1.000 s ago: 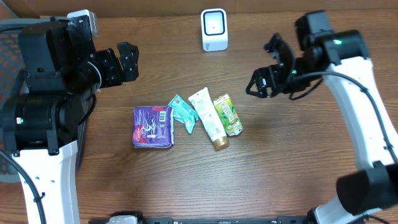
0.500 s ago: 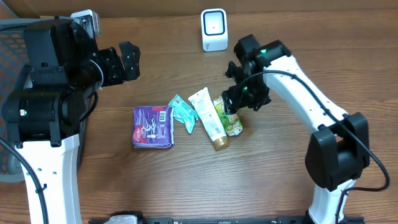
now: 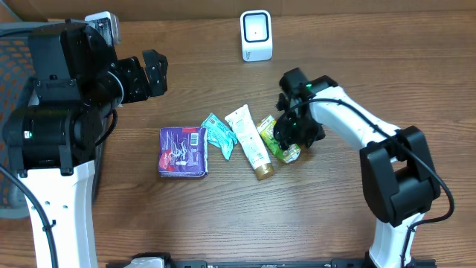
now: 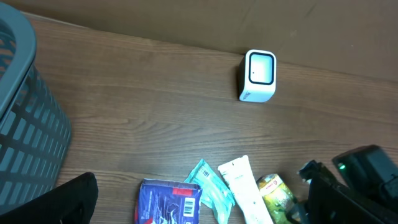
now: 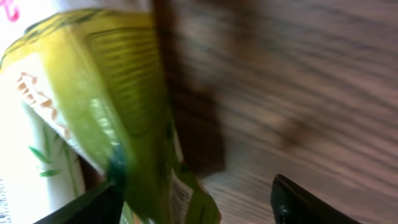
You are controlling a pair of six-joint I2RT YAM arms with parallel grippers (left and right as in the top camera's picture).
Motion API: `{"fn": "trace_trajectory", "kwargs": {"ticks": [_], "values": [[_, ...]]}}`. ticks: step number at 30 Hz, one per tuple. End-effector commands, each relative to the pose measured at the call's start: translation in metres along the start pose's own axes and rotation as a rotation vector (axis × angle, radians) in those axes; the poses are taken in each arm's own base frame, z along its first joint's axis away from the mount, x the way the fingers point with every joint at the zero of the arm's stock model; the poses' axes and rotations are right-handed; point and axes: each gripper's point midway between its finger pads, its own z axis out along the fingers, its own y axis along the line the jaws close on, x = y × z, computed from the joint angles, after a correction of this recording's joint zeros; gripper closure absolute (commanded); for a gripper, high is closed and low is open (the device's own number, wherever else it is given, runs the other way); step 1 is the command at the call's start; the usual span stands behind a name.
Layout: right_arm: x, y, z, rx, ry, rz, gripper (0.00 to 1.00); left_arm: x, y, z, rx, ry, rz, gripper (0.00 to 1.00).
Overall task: Scan the item barcode
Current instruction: 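Reach the right gripper to the green snack pack and grasp it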
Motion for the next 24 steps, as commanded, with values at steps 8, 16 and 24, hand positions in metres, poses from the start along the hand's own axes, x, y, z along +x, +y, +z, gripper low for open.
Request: {"fn": "trace_trajectory", "kwargs": {"ticks": [8, 16, 24], "values": [[-0.011, -0.04, -0.021, -0.33, -0.074, 0.113, 0.24, -0.002, -0.002, -0.002, 0.007, -0.009, 0.021, 0.0], [-0.026, -0.068, -0.017, -0.202, -0.121, 0.282, 0.22, -0.002, -0.002, -0.002, 0.007, -0.009, 0.021, 0.0], [-0.038, -0.062, -0.058, -0.147, -0.135, 0.16, 0.18, -0.002, -0.002, -0.002, 0.007, -0.009, 0.021, 0.0]]}}
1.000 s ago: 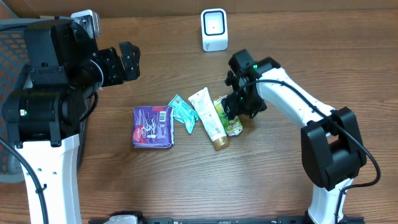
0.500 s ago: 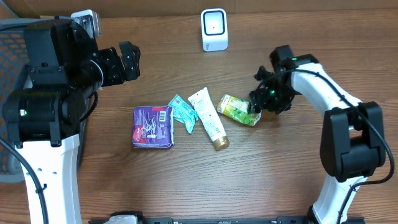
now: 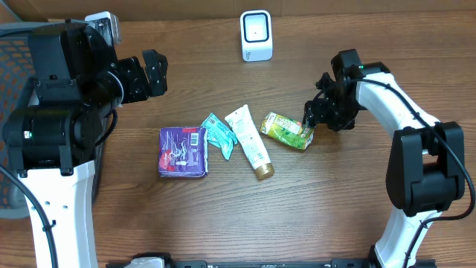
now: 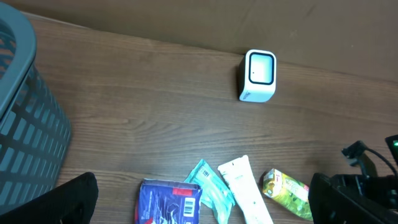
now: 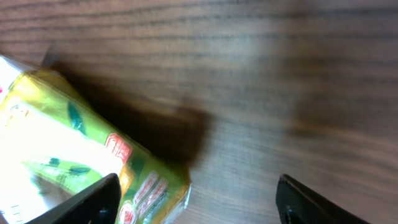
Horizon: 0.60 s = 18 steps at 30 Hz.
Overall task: Scan the item barcode
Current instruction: 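Reach the right gripper to the green snack pack and grasp it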
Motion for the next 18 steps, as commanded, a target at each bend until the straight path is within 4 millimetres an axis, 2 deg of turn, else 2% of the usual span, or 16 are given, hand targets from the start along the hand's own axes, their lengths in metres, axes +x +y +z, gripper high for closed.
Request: {"fn": "trace_trajectory", "kwargs": {"ticks": [1, 4, 7, 9, 13, 18], "values": [[-0.014, 0.024, -0.03, 0.015, -0.032, -0.143, 0.17, -0.002, -0.002, -0.002, 0.007, -0.009, 0.021, 0.0], [-0.005, 0.051, -0.031, 0.029, 0.0, -0.278, 0.13, -0.002, -0.002, -0.002, 0.007, -0.009, 0.021, 0.0], [0.008, 0.068, -0.016, 0.101, 0.033, -0.425, 0.07, -0.002, -0.002, -0.002, 0.006, -0.009, 0.021, 0.0], [0.013, 0.07, -0.007, 0.154, 0.047, -0.5, 0.05, -0.002, -0.002, -0.001, 0.006, -0.008, 0.021, 0.0], [0.013, 0.057, 0.012, 0.283, 0.044, -0.605, 0.0, -0.002, -0.002, -0.001, 0.006, -0.008, 0.021, 0.01], [0.011, 0.057, 0.033, 0.235, 0.006, -0.626, 0.0, -0.002, -0.002, -0.001, 0.006, -0.007, 0.021, 0.0]]}}
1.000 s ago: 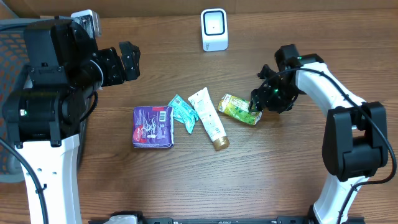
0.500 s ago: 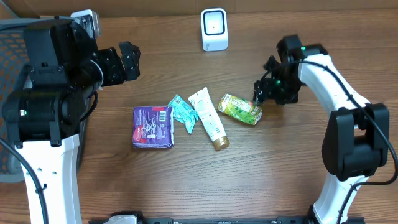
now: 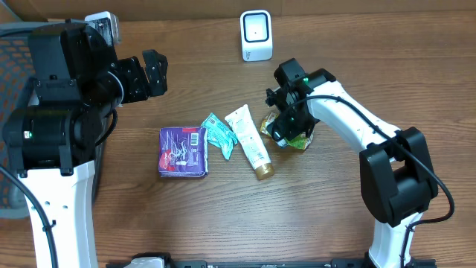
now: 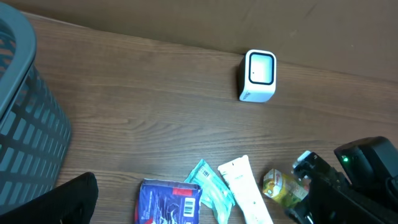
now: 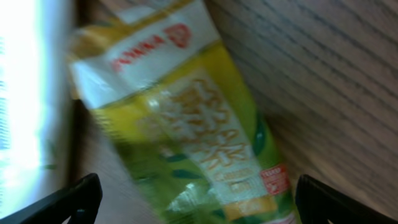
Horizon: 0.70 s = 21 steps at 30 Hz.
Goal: Scan the item barcode
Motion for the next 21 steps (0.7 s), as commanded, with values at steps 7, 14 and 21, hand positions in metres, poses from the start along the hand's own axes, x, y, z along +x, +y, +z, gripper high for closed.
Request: {"fn": "trace_trajectory", "kwargs": {"ticks": [7, 14, 21], "values": [[0.008, -0.006, 0.031, 0.015, -0.034, -0.08, 0.1, -0.002, -0.001, -0.001, 0.006, -0.006, 0.021, 0.0], [0.01, 0.007, 0.023, -0.061, -0.02, -0.066, 0.48, -0.002, -0.001, -0.001, 0.006, -0.006, 0.021, 0.0], [-0.001, 0.039, -0.024, -0.259, -0.008, 0.032, 0.5, -0.002, -0.001, -0.001, 0.006, -0.006, 0.021, 0.0]]}}
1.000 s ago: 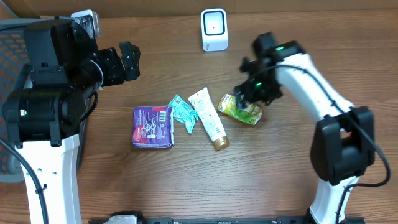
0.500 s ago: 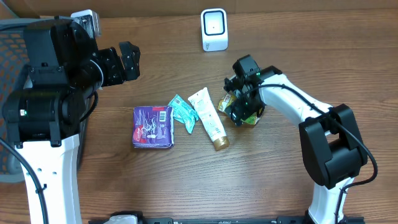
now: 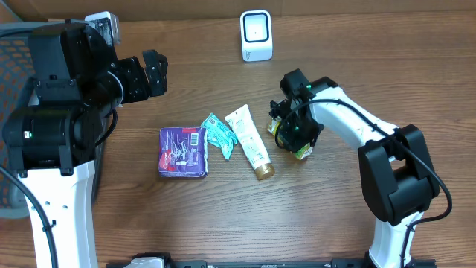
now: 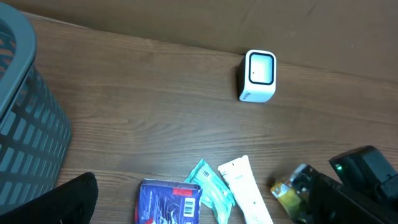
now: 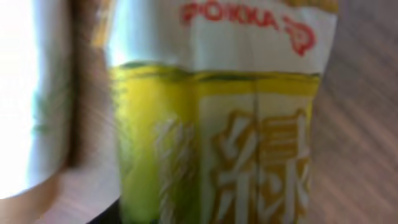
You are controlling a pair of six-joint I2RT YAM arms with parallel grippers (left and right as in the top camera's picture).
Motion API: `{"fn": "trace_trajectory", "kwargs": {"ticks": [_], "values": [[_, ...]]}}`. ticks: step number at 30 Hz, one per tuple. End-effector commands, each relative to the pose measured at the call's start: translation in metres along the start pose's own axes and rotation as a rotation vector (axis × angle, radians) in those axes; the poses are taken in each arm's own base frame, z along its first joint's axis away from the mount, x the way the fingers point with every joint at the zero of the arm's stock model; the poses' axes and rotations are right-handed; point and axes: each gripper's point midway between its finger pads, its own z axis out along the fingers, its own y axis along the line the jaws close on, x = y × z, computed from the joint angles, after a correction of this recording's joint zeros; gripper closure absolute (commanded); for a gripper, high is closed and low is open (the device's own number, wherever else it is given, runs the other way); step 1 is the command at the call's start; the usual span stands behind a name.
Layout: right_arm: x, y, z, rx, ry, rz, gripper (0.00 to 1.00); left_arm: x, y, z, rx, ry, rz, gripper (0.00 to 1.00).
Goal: Scan the item barcode
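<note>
The white scanner (image 3: 256, 35) stands at the table's far edge and also shows in the left wrist view (image 4: 258, 76). A yellow-green drink pack (image 3: 298, 153) lies right of the white tube, mostly under my right gripper (image 3: 291, 132). In the right wrist view the pack (image 5: 236, 124) fills the frame, blurred and very near, and sits between the open fingers of my right gripper (image 5: 205, 214). Only the left finger's tip shows there. My left gripper (image 3: 152, 74) hangs open and empty at the far left, well away from the items.
A purple box (image 3: 183, 152), a teal sachet (image 3: 219, 134) and a white tube (image 3: 250, 141) lie in a row left of the pack. A grey basket (image 4: 25, 124) stands at the table's left edge.
My right gripper has come closer onto the drink pack, which now fills its wrist view. The pack has turned a little. The left arm has not moved.
The pack first lay against the tube with my right gripper on it. Then it lay crosswise further right, my gripper at its right end. Then my open gripper was over it, and now it is close around it.
</note>
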Motion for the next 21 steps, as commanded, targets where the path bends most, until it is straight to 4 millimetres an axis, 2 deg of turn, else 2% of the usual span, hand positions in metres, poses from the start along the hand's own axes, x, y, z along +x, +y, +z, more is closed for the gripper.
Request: {"fn": "trace_trajectory", "kwargs": {"ticks": [1, 2, 5, 7, 9, 13, 17, 21], "values": [[-0.028, 0.031, -0.037, -0.172, -0.101, 0.018, 0.46, -0.002, -0.001, -0.001, 0.006, -0.007, 0.021, 0.0], [-0.03, 0.043, -0.046, -0.257, -0.116, 0.023, 0.39, -0.002, -0.001, -0.001, 0.006, -0.007, 0.021, 0.01], [-0.034, 0.057, -0.059, -0.422, -0.155, 0.053, 0.35, -0.002, -0.001, -0.001, 0.006, -0.006, 0.021, 0.0], [-0.033, 0.051, -0.066, -0.524, -0.177, 0.126, 0.35, -0.002, -0.001, -0.001, 0.006, -0.006, 0.021, 0.0], [-0.03, 0.035, -0.066, -0.535, -0.177, 0.203, 0.35, -0.002, -0.001, -0.001, 0.006, -0.006, 0.021, 0.01], [-0.016, -0.002, -0.059, -0.452, -0.159, 0.272, 0.32, -0.002, -0.001, -0.001, 0.006, -0.006, 0.021, 0.0], [-0.005, 0.001, -0.047, -0.474, -0.111, 0.347, 0.27, -0.002, -0.001, -0.001, 0.006, -0.006, 0.021, 0.0], [0.003, 0.016, -0.034, -0.538, -0.076, 0.371, 0.24, -0.002, -0.001, -0.001, 0.006, -0.006, 0.021, 0.01]]}}
